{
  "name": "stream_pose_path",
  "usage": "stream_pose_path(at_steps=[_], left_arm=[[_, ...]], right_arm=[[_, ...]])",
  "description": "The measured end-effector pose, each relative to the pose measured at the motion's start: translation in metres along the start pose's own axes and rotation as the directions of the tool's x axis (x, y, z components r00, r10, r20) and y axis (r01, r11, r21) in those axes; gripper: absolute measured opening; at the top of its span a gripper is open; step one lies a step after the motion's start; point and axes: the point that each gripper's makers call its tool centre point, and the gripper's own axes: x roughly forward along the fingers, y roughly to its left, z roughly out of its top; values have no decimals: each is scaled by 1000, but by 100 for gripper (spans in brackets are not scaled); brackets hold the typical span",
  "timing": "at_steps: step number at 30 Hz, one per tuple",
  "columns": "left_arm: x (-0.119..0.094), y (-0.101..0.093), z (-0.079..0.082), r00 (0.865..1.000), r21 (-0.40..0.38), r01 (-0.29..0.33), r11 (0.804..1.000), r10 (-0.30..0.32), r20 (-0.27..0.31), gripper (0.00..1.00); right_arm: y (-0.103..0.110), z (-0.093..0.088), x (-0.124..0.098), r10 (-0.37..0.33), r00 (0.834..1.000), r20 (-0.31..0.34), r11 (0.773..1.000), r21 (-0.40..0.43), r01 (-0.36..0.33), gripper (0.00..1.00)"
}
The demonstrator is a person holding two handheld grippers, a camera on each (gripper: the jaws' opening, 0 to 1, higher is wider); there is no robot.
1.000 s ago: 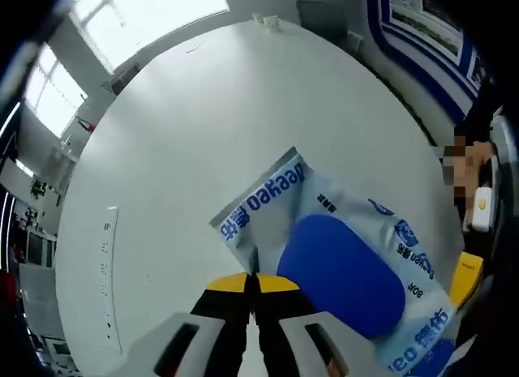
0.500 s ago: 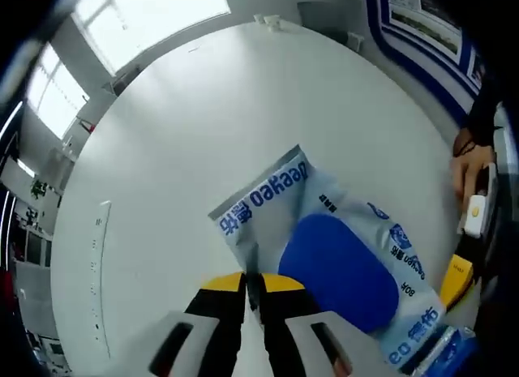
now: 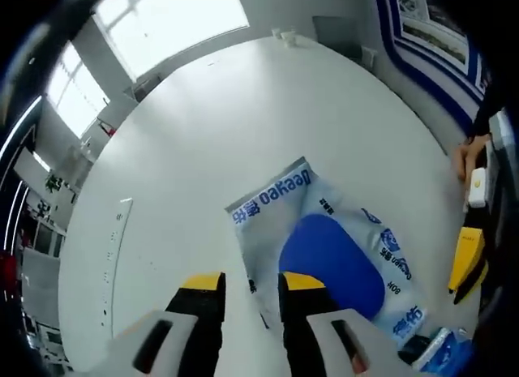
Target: Arrange the tabletop items into an orderly group along one side of the table until the central work area is clear of visible clutter.
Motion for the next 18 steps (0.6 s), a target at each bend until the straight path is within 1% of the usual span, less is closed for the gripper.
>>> stream_pose_path(at_steps=[3, 5, 6, 9, 10, 11, 12, 13, 14, 15, 16, 17, 18], left_arm=[[-9, 1, 1, 1000, 2, -8, 1000, 8, 7, 30], [-14, 1, 0, 1000, 6, -16, 1000, 16, 8, 36], [-16, 2, 0, 1000, 8, -19, 1000, 19, 7, 43], [-21, 1, -1, 999, 37, -33, 999, 33, -1, 61], [-22, 1, -2, 999, 51, -37, 998, 37, -8, 64], [-23, 1, -5, 999, 65, -33, 997, 35, -31, 65], [-24, 0, -7, 998, 63, -34, 997, 37, -43, 70], [-24, 0, -9, 998, 54, -38, 998, 41, -57, 77], [-24, 0, -9, 997, 45, -43, 998, 46, -58, 86], [-24, -1, -9, 997, 45, -48, 998, 50, -52, 98], [-24, 0, -8, 997, 42, -58, 997, 60, -46, 98], [-26, 1, -10, 996, 39, -62, 997, 64, -60, 100], [-28, 3, -11, 995, 14, -80, 997, 81, -66, 100]], right_arm=[[-2, 1, -1, -3, 1000, 0, 1000, -2, 3, 19], [-2, 1, -2, -8, 1000, -1, 1000, -4, 8, 28], [-2, 1, -2, -10, 1000, -5, 1000, -10, 10, 33], [0, -3, 0, -21, 999, -29, 999, -39, 20, 60], [1, -4, 0, -22, 999, -41, 999, -47, 20, 69], [2, -6, 1, -29, 998, -47, 998, -61, 27, 75], [2, -6, 1, -35, 998, -45, 997, -66, 32, 80], [2, -5, 1, -40, 998, -43, 997, -70, 37, 87], [2, -5, 0, -45, 998, -39, 997, -67, 42, 91], [2, -3, 0, -47, 998, -29, 997, -63, 45, 94], [2, -1, -1, -51, 999, -15, 997, -52, 50, 97], [2, 0, -1, -53, 999, -13, 997, -49, 52, 99], [2, 0, -2, -55, 998, -11, 997, -47, 55, 100]])
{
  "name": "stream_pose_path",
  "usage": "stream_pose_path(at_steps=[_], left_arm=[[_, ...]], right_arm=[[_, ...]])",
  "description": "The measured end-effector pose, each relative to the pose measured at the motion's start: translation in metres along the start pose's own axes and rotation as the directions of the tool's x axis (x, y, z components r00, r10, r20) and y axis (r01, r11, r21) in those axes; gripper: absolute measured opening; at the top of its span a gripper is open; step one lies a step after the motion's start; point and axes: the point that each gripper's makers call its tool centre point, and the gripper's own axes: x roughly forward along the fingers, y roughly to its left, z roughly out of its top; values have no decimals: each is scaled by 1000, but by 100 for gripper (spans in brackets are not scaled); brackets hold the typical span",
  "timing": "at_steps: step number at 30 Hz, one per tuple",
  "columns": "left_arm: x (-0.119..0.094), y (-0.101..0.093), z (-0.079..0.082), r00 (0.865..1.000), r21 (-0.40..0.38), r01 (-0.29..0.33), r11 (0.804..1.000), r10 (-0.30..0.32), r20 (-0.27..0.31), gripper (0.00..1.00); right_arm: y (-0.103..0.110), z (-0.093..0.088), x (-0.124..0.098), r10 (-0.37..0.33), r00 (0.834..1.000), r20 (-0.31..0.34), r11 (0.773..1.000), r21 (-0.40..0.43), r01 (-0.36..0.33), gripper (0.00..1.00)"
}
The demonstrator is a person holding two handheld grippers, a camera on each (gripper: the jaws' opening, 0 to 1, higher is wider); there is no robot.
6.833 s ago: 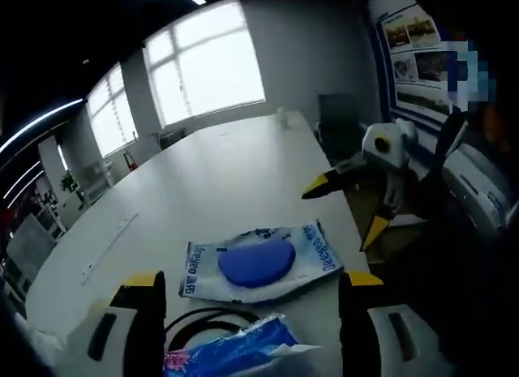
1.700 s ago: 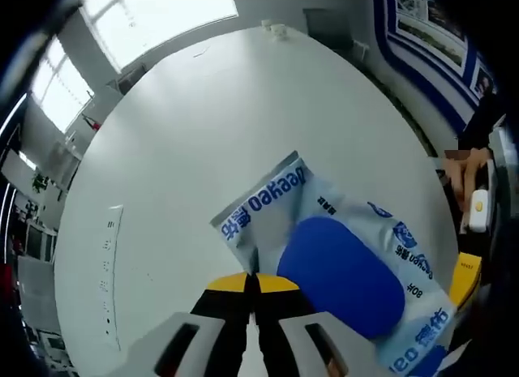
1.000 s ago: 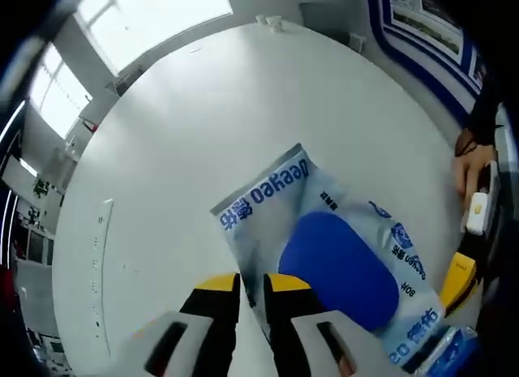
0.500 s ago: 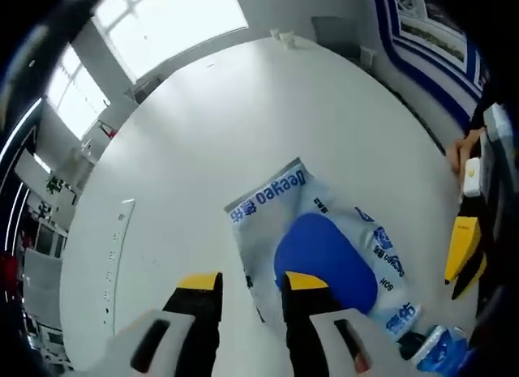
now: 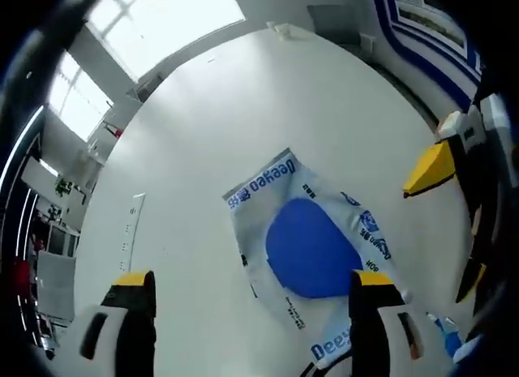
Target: Arrange the tabletop items into an orderly group along one side of the table until the central work area is clear of visible clutter.
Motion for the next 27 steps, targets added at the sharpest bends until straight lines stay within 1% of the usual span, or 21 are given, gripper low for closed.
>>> stream_pose_path(at_steps=[4, 8, 11, 14, 16, 27], left_arm=[[-4, 5, -1, 1000, -31, -22, 999, 22, 8, 100], [-7, 3, -3, 1000, -39, -30, 999, 30, 3, 100], [-9, 1, -3, 999, -46, -35, 998, 35, 10, 100], [-12, 3, -8, 998, -79, -59, 995, 58, -12, 100], [-14, 3, -10, 998, -89, -62, 994, 60, -15, 100], [-29, -3, -13, 997, -106, -69, 992, 71, 16, 100]], right_arm=[[-1, -2, -2, -2, 1000, -2, 1000, 21, 2, 100], [-5, -4, -4, -5, 1000, -2, 999, 35, 5, 100], [-8, -4, -5, -12, 1000, -2, 999, 41, 12, 100], [-10, -3, -6, -16, 1000, 4, 999, 42, 16, 100], [-13, -2, -7, -22, 1000, 6, 999, 44, 22, 100], [-25, -5, -14, -37, 999, -1, 999, 37, 37, 100]])
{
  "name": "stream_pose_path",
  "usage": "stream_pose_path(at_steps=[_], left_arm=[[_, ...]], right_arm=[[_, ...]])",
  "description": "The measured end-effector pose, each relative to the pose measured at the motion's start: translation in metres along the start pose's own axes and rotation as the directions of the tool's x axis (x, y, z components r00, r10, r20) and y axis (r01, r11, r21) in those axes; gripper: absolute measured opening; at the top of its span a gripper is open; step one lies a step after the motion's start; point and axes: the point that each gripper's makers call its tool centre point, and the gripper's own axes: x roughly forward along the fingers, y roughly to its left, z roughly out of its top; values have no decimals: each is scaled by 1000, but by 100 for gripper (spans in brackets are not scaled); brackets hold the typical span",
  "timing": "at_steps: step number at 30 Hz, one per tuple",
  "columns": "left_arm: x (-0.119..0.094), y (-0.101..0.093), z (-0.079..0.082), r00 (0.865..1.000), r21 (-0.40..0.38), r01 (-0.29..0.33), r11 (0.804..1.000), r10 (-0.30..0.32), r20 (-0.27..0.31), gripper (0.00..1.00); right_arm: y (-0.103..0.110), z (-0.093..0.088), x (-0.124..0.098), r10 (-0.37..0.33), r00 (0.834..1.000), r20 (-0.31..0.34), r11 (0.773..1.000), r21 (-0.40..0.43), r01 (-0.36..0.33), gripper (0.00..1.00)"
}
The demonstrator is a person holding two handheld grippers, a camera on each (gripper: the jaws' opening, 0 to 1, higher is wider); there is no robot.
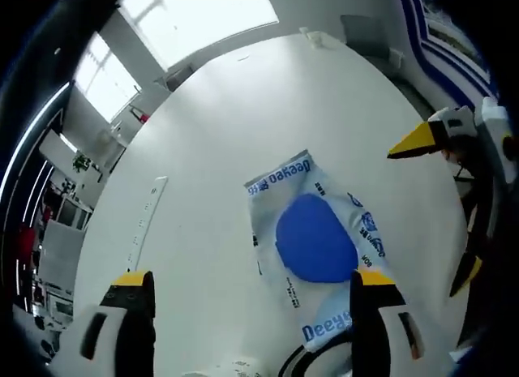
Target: Arrange the tabletop items into an orderly group along one side of the table until the central work area is clear of visible clutter.
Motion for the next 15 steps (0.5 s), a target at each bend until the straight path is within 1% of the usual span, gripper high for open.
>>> stream_pose_path(at_steps=[4, 7, 9, 11, 12, 15], left_arm=[[-7, -4, -1, 1000, -21, 3, 1000, -2, 14, 100], [-13, -7, -1, 1000, -37, -13, 999, 14, 26, 100], [-19, -11, 3, 998, -43, -21, 999, 23, 53, 100], [-22, -14, 6, 998, -56, -17, 998, 20, 66, 100], [-24, -17, 7, 998, -68, -18, 998, 22, 67, 100], [-28, -22, 7, 998, -69, -26, 997, 30, 60, 100]], right_arm=[[-6, -3, -3, -5, 1000, -4, 1000, 6, 5, 100], [-11, -5, -6, -12, 1000, -10, 1000, 8, 12, 100], [-15, -5, -8, -15, 1000, -7, 1000, 13, 15, 100], [-19, -5, -10, -15, 1000, -2, 1000, 21, 15, 100], [-20, -5, -11, -14, 1000, -1, 1000, 26, 14, 100], [-23, -6, -13, -12, 1000, -1, 999, 31, 12, 100]])
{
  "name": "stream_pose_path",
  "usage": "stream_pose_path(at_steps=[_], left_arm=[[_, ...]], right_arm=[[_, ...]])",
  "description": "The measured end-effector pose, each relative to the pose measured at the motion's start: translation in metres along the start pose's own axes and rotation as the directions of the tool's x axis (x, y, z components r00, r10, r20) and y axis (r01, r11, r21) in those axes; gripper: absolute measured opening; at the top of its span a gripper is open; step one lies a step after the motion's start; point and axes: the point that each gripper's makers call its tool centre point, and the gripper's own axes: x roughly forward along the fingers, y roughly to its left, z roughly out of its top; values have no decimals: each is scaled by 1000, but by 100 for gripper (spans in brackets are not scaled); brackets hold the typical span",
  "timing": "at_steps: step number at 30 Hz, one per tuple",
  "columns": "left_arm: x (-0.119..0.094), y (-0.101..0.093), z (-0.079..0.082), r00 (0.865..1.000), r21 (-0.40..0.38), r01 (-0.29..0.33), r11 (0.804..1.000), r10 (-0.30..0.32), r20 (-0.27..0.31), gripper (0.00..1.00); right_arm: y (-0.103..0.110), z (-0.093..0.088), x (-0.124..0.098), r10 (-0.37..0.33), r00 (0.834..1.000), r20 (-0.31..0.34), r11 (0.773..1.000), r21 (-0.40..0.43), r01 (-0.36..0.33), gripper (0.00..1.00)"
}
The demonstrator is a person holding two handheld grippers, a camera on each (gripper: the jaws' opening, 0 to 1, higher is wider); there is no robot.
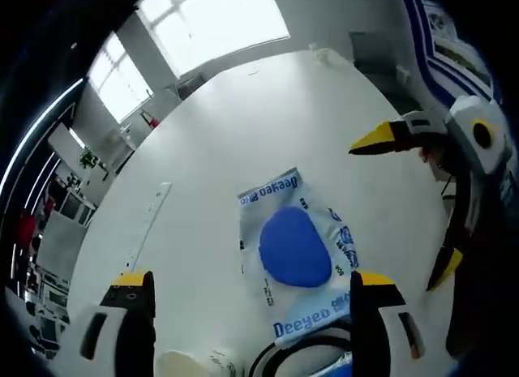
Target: Arrange the tabletop items into an orderly group along one side of the table until the central work area is clear of visible clutter.
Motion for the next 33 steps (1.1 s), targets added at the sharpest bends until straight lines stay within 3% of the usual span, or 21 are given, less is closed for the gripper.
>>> stream_pose_path(at_steps=[17, 33], left_arm=[[-23, -32, 0, 999, 5, 31, 1000, -31, 12, 100], [-34, -54, -12, 999, -93, 52, 994, -51, 10, 97]], right_arm=[[-26, -2, -12, -3, 1000, -7, 1000, 5, 3, 100], [-52, -17, -10, -5, 999, -53, 1000, 12, 6, 100]])
